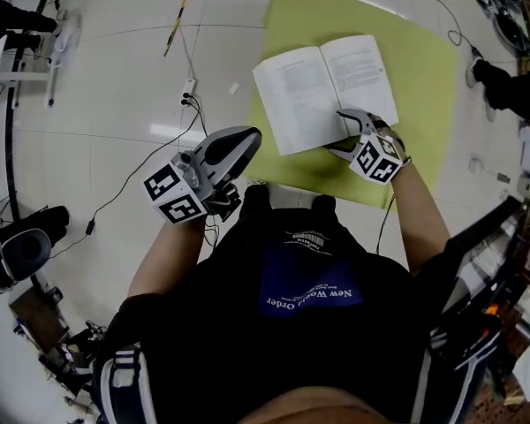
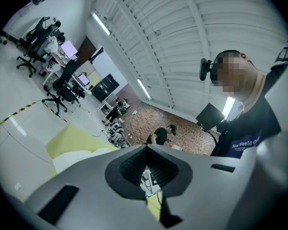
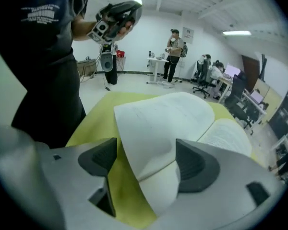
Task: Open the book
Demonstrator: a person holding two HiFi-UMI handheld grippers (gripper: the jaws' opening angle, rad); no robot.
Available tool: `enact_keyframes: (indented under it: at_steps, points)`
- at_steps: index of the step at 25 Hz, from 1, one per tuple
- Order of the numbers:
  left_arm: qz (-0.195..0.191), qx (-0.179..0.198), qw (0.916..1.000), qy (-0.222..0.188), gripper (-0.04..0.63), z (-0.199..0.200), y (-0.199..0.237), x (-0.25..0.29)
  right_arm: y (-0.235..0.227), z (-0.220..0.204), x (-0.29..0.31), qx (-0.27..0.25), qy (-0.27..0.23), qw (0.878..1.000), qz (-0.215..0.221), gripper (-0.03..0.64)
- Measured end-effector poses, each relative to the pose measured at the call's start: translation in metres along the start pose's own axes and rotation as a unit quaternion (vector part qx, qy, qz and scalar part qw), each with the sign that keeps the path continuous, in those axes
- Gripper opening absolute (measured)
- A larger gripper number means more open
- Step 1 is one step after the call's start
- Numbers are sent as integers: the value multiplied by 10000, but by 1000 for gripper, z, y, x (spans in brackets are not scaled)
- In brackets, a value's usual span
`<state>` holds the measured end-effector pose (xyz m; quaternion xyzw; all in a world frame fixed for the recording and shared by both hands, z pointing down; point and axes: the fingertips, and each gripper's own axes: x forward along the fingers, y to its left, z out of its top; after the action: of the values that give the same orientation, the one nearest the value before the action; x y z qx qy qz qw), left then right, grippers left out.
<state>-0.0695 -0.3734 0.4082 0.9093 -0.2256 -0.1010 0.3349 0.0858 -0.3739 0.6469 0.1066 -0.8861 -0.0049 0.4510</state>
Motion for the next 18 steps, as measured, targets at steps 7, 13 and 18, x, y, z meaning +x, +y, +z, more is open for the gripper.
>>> enact_keyframes:
  at_steps: [7, 13, 18]
  points:
    - [-22, 13, 10000, -3, -5, 1, -5, -3, -7, -6, -3, 876, -149, 9960, -34, 373]
    - [-29, 16, 10000, -6, -5, 0, -12, -6, -4, -15, -17, 2665, -1024, 9579, 302, 334]
    - [-20, 30, 10000, 7, -5, 2, -11, -4, -4, -17, -22, 3287, -1399, 9331, 422, 281]
